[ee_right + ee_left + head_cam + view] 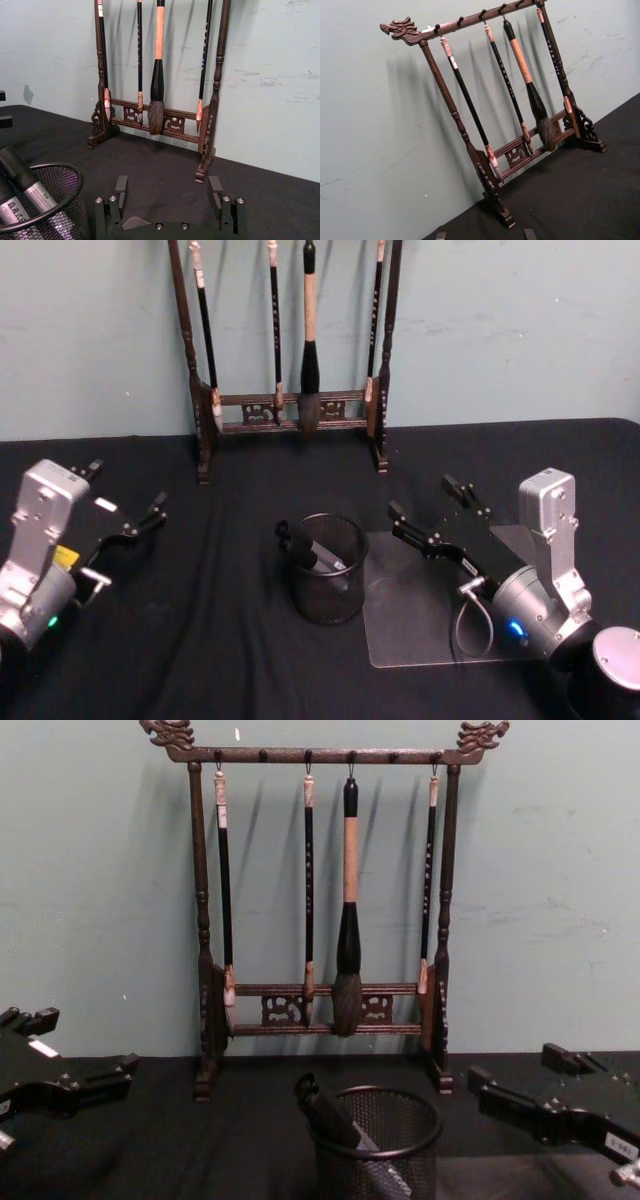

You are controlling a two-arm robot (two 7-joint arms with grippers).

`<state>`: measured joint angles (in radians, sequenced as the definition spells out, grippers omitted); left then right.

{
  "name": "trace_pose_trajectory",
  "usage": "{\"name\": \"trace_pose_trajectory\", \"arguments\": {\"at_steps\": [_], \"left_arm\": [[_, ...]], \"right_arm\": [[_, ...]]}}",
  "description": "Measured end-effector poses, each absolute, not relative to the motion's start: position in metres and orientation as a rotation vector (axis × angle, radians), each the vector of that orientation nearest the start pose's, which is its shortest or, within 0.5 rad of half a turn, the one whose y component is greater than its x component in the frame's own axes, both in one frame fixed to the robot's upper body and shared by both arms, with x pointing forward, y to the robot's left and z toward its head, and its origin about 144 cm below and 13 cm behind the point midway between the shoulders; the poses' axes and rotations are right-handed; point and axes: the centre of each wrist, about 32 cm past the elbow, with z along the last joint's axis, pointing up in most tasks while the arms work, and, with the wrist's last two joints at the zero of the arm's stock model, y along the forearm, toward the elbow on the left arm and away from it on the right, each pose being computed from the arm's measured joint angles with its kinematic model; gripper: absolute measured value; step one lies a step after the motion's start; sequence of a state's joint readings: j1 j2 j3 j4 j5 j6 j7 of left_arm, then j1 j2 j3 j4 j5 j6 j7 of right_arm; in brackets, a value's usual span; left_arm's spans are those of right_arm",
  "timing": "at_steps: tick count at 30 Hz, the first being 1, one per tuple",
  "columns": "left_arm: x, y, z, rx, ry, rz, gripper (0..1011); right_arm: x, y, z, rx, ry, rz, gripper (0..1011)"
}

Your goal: Pick up the water-based marker from the table and place it into the pen holder.

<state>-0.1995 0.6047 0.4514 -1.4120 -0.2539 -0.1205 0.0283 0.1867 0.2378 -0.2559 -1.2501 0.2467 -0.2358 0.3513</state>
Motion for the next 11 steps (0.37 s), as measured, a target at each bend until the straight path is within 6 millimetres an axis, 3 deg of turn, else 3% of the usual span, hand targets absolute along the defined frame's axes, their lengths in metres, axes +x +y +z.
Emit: {"name": "trace_pose_trajectory", "arguments": {"at_steps": [11], "left_arm": [[0.4886, 0.3097, 1.1398, 0.305, -0.285, 1.248, 1009]], "right_arm": [[0.5004, -0.245, 1.0999, 0.007, -0.06, -1.05, 1002]]}}
